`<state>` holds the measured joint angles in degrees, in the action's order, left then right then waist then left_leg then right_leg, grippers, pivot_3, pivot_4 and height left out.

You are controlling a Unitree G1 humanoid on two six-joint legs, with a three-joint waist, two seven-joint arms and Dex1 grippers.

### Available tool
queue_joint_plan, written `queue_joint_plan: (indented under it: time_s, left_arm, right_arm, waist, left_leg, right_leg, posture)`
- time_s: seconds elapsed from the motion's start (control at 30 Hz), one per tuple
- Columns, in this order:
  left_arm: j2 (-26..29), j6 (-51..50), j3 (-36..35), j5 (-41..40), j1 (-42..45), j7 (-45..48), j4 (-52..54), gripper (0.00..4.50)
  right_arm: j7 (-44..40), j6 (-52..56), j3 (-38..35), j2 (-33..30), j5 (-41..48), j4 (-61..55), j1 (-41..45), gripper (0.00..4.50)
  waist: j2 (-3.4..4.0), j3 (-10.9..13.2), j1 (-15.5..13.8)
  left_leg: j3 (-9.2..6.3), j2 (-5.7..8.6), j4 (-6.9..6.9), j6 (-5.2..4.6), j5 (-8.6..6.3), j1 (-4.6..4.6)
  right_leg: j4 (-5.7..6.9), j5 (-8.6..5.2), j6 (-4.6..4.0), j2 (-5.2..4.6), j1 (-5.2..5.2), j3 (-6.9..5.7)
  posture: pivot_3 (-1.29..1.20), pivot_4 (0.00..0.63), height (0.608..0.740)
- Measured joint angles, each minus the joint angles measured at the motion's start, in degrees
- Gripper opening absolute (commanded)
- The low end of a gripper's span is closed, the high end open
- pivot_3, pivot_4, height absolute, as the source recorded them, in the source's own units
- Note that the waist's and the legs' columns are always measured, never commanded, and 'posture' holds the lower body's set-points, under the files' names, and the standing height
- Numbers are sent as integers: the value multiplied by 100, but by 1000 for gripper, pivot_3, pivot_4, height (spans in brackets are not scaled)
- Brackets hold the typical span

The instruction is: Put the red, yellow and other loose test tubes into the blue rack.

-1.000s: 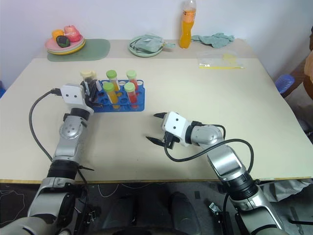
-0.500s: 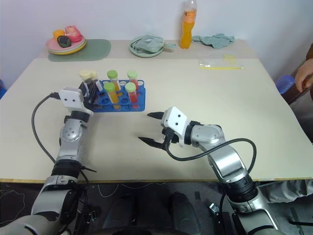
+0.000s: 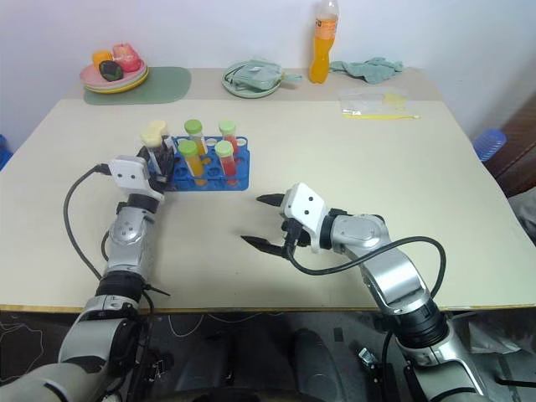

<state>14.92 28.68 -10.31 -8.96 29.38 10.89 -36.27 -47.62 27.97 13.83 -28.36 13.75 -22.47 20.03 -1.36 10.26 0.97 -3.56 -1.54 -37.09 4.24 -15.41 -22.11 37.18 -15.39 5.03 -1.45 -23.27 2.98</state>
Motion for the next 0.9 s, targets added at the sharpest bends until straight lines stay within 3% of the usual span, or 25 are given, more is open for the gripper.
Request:
queue_joint_plan:
  time_s: [0.17,0.27,0.4,0.53,0.9]
  left_arm:
    - [372,-1031,-173,-577,-1105,364,1879,4210]
    - [1003,-2016,-351,-1192,-2190,826,3384,4210]
    - [1668,-3024,-782,-1842,-3285,1341,4559,4210]
    - [2203,-3496,-1100,-1977,-4053,1936,4853,4210]
    - [2101,-3649,-1150,-1768,-4134,2128,4839,4210]
  right_arm:
    - [5,185,-399,-98,341,-40,-93,4304]
    - [-6,427,-887,-263,710,-47,-74,4304]
    - [-128,623,-1501,-655,1076,95,-63,4304]
    - [-189,664,-2093,-1155,1135,713,-152,4304]
    - [-620,347,-2379,-1668,1107,1328,-785,4304]
  waist:
    - [1,0,40]
    - [7,3,34]
    - [8,4,-31]
    - [15,9,-34]
    - [19,10,11]
  left_leg:
    - [1,-10,3,0,0,2]
    - [6,-14,4,-1,-1,6]
    - [5,-12,2,-3,-2,6]
    - [10,-10,3,-6,-4,6]
    - [17,-17,3,-13,-8,9]
  right_leg:
    - [5,0,0,3,-3,0]
    - [3,-1,-2,0,0,2]
    - [-3,-5,-10,1,7,0]
    - [-10,-16,-27,0,6,1]
    - [-8,-15,-25,8,4,7]
  posture:
    - [0,150,740]
    - [0,150,740]
    - [0,150,740]
    - [0,150,740]
    - [0,150,740]
